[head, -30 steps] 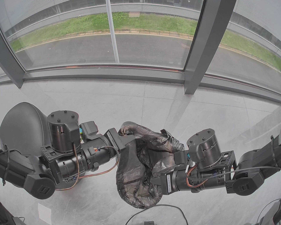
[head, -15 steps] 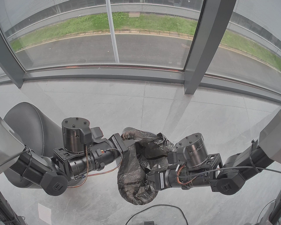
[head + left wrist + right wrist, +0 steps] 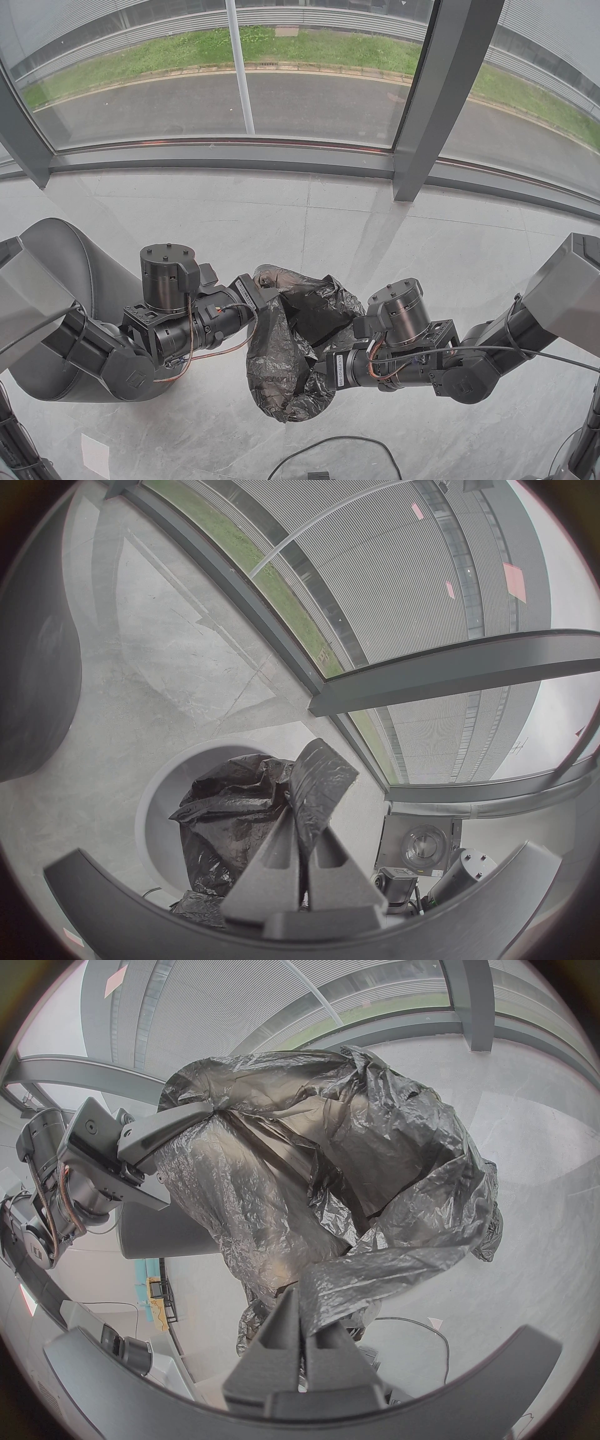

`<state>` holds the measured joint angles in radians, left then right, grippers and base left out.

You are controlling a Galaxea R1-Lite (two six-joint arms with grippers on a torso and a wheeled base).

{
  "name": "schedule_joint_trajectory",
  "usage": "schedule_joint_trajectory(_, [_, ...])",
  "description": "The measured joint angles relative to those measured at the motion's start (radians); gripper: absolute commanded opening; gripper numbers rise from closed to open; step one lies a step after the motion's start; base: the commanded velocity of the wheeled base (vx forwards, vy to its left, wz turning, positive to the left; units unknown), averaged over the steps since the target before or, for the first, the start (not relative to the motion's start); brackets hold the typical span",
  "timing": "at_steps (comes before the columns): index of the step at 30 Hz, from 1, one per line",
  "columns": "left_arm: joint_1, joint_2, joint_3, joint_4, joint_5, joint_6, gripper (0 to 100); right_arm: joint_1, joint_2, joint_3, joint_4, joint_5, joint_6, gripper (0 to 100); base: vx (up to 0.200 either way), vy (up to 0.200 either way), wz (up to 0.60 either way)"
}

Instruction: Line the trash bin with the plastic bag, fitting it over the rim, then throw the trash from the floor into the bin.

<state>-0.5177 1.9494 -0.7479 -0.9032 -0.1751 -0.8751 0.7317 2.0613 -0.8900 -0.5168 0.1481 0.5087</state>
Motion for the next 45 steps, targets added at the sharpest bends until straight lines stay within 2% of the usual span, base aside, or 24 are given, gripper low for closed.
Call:
schedule_joint_trajectory(8, [0.012,0.015,-0.054,0.003,-0.033,0.000,0,-0.016,0.015,-0.052,-0.001,-0.026,-0.001,0,0.000,0.000,0.00])
schedule_joint_trajectory(22, [0.037,0.018,-0.091,0.009,-0.037,0.001,0,-0.033,0.062,-0.116,-0.001,-0.031,-0.002,0,0.000,0.000,0.00])
schedule_joint_trajectory(39, [0.036,0.076,-0.064,0.017,-0.036,0.020,0,-0.022,0.041,0.066,-0.004,-0.033,-0.001,0,0.000,0.000,0.00])
schedule_joint_trajectory(45, [0.035,0.092,-0.063,0.015,-0.035,0.021,0,-0.023,0.033,0.108,-0.006,-0.082,-0.005,0,0.000,0.000,0.00])
